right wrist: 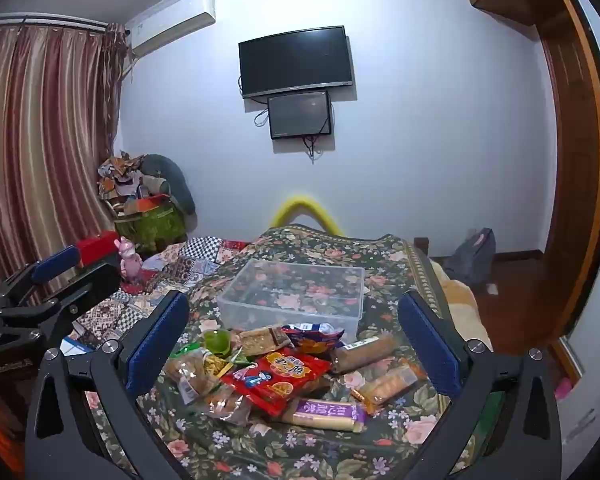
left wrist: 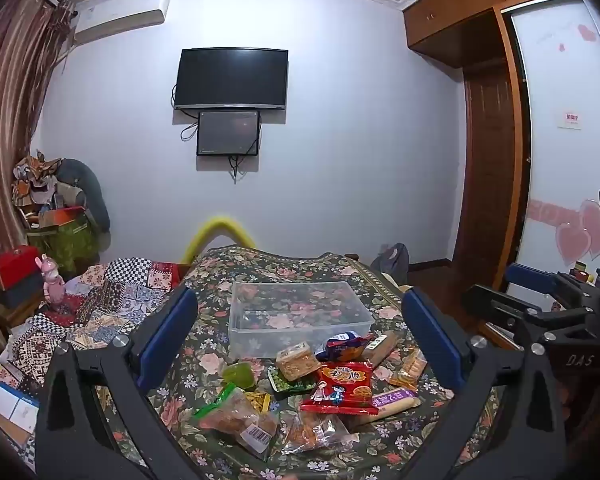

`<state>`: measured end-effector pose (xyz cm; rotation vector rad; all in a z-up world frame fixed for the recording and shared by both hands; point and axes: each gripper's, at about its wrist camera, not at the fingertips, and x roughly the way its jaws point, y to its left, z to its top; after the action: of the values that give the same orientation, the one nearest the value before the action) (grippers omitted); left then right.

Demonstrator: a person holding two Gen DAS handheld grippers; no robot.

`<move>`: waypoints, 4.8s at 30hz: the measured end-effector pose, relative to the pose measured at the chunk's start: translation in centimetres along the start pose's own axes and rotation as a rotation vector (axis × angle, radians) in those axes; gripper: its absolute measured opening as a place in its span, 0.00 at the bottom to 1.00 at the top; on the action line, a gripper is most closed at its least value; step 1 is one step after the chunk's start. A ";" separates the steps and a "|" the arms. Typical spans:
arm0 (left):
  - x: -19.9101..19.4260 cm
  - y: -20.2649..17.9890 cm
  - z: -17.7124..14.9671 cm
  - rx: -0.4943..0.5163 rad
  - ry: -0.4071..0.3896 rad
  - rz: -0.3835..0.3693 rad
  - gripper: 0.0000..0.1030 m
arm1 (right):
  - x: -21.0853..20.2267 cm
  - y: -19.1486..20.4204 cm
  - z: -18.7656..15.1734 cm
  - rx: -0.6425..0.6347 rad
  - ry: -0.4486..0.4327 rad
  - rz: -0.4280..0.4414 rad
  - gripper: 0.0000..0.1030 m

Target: Organize snacks

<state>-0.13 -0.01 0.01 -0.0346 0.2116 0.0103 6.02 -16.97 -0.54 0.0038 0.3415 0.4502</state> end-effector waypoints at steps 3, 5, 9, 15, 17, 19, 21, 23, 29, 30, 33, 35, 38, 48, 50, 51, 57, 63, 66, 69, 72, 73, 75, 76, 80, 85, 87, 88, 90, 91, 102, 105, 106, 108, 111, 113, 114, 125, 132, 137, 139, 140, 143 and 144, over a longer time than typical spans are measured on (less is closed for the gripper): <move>-0.2 -0.1 0.0 0.000 -0.002 0.013 1.00 | 0.0 0.1 0.1 -0.004 -0.003 -0.002 1.00; 0.2 -0.4 -0.3 -0.002 0.004 0.009 1.00 | 0.0 0.1 0.1 -0.006 -0.005 -0.003 1.00; 0.3 0.0 -0.2 -0.009 0.013 0.005 1.00 | 0.2 0.3 0.4 -0.010 -0.013 -0.007 1.00; 0.8 0.3 -0.8 -0.015 0.021 -0.004 1.00 | -0.6 0.6 0.3 -0.008 -0.035 0.004 1.00; 0.8 0.2 -0.8 -0.016 0.022 -0.004 1.00 | -0.6 0.5 0.3 -0.005 -0.035 0.005 1.00; 0.8 0.4 -0.7 -0.018 0.024 -0.007 1.00 | -0.6 0.5 0.3 -0.004 -0.035 0.005 1.00; 0.8 0.3 -0.7 -0.017 0.025 -0.007 1.00 | -0.6 0.5 0.3 -0.005 -0.036 0.005 1.00; 0.8 0.3 -0.7 -0.018 0.025 -0.007 1.00 | -0.6 0.5 0.4 -0.006 -0.035 0.006 1.00; 0.8 0.3 -0.7 -0.018 0.027 -0.008 1.00 | -0.6 0.6 0.4 -0.006 -0.037 0.006 1.00; 0.8 0.3 -0.7 -0.016 0.027 -0.007 1.00 | -0.6 0.6 0.4 -0.006 -0.038 0.006 1.00; 0.7 0.2 -0.6 -0.014 0.025 -0.007 1.00 | -0.8 0.6 0.5 -0.007 -0.043 0.006 1.00; 0.7 0.1 -0.6 -0.015 0.025 -0.008 1.00 | -0.8 0.6 0.5 -0.006 -0.046 0.006 1.00; 0.7 0.1 -0.6 -0.015 0.023 -0.005 1.00 | -0.8 0.7 0.4 -0.005 -0.047 0.006 1.00; 0.6 0.0 -0.5 -0.015 0.024 -0.007 1.00 | -0.8 0.6 0.4 -0.001 -0.049 0.006 1.00; 0.6 0.0 -0.4 -0.016 0.025 -0.009 1.00 | -0.8 0.6 0.4 -0.001 -0.050 0.006 1.00; 0.6 0.0 -0.4 -0.018 0.024 -0.010 1.00 | -0.8 0.6 0.4 -0.002 -0.049 0.006 1.00; 0.7 0.1 -0.3 -0.020 0.025 -0.014 1.00 | -0.8 0.6 0.5 -0.002 -0.054 0.006 1.00; 0.7 0.1 -0.4 -0.024 0.025 -0.015 1.00 | -0.9 0.6 0.4 0.004 -0.058 0.006 1.00; 0.7 0.1 -0.4 -0.023 0.025 -0.015 1.00 | -0.9 0.6 0.4 0.003 -0.060 0.006 1.00; 0.7 0.1 -0.4 -0.024 0.025 -0.015 1.00 | -0.9 0.6 0.4 0.004 -0.062 0.008 1.00; 0.7 0.1 -0.4 -0.023 0.025 -0.016 1.00 | -1.0 0.6 0.3 0.006 -0.063 0.013 1.00; 0.7 0.1 -0.4 -0.023 0.025 -0.016 1.00 | -1.0 0.6 0.3 0.008 -0.062 0.018 1.00; 0.7 0.1 -0.4 -0.024 0.025 -0.016 1.00 | -1.0 0.7 0.3 0.008 -0.059 0.022 1.00; 0.7 0.1 -0.4 -0.024 0.026 -0.017 1.00 | -0.9 0.7 0.3 0.006 -0.059 0.022 1.00; 0.9 0.1 -0.6 -0.020 0.037 -0.024 1.00 | -0.7 0.7 0.1 0.000 -0.052 0.022 1.00; 1.6 0.4 -1.0 -0.014 0.057 -0.014 1.00 | 0.1 0.7 -0.4 0.002 -0.030 0.018 1.00; 2.1 0.6 -1.3 -0.015 0.073 -0.015 1.00 | 0.5 0.5 -0.7 0.004 -0.015 0.016 1.00; 2.3 0.8 -1.5 -0.017 0.082 -0.013 0.99 | 0.8 0.4 -0.9 0.005 -0.005 0.011 1.00; 3.0 1.3 -2.0 -0.024 0.108 -0.015 0.94 | 1.5 0.1 -1.3 0.005 0.021 -0.001 1.00; 3.3 1.6 -2.2 -0.028 0.124 -0.015 0.90 | 1.8 0.0 -1.7 0.004 0.035 -0.009 1.00; 7.9 4.8 -7.5 -0.053 0.347 -0.004 0.76 | 6.0 -2.1 -5.3 0.007 0.228 -0.036 0.88; 9.3 5.8 -9.4 -0.055 0.407 0.008 0.76 | 7.2 -2.4 -6.0 0.021 0.285 -0.016 0.87; 9.7 6.2 -10.0 -0.059 0.428 0.008 0.76 | 7.7 -2.5 -6.3 0.028 0.303 -0.009 0.87; 10.6 6.9 -11.2 -0.071 0.469 0.010 0.76 | 8.5 -2.5 -6.6 0.040 0.331 0.001 0.87; 11.7 7.8 -12.6 -0.089 0.516 0.010 0.77 | 9.9 -2.3 -6.9 0.046 0.364 0.010 0.87; 12.4 8.1 -13.2 -0.100 0.542 0.017 0.77 | 10.9 -2.0 -6.9 0.054 0.383 0.020 0.87; 12.9 8.4 -13.6 -0.108 0.557 0.017 0.78 | 11.4 -1.8 -6.9 0.060 0.393 0.025 0.87; 16.0 8.6 -16.5 -0.090 0.616 0.051 0.90 | 17.5 1.0 -7.9 0.069 0.543 0.036 0.89; 15.8 8.9 -17.2 -0.063 0.587 0.062 0.89 | 18.2 1.1 -8.8 0.029 0.584 0.018 0.90; 15.4 8.7 -16.9 -0.052 0.575 0.042 0.71 | 17.5 -0.5 -9.3 0.051 0.613 0.020 0.90; 15.2 8.6 -16.9 -0.045 0.575 0.041 0.68 | 17.2 -1.3 -9.7 0.071 0.634 0.020 0.90; 15.1 8.6 -16.9 -0.046 0.575 0.037 0.66 | 17.1 -1.8 -10.1 0.080 0.648 0.016 0.90; 14.8 9.0 -16.7 -0.064 0.576 0.031 0.64 | 17.3 -2.4 -10.6 0.103 0.669 0.008 0.89; 14.8 9.0 -16.7 -0.067 0.576 0.032 0.63 | 17.2 -2.6 -10.7 0.115 0.667 0.013 0.89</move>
<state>10.66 8.50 -19.68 -0.1009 0.7878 0.0393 18.23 -12.73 -16.39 -0.0326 1.0234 0.4358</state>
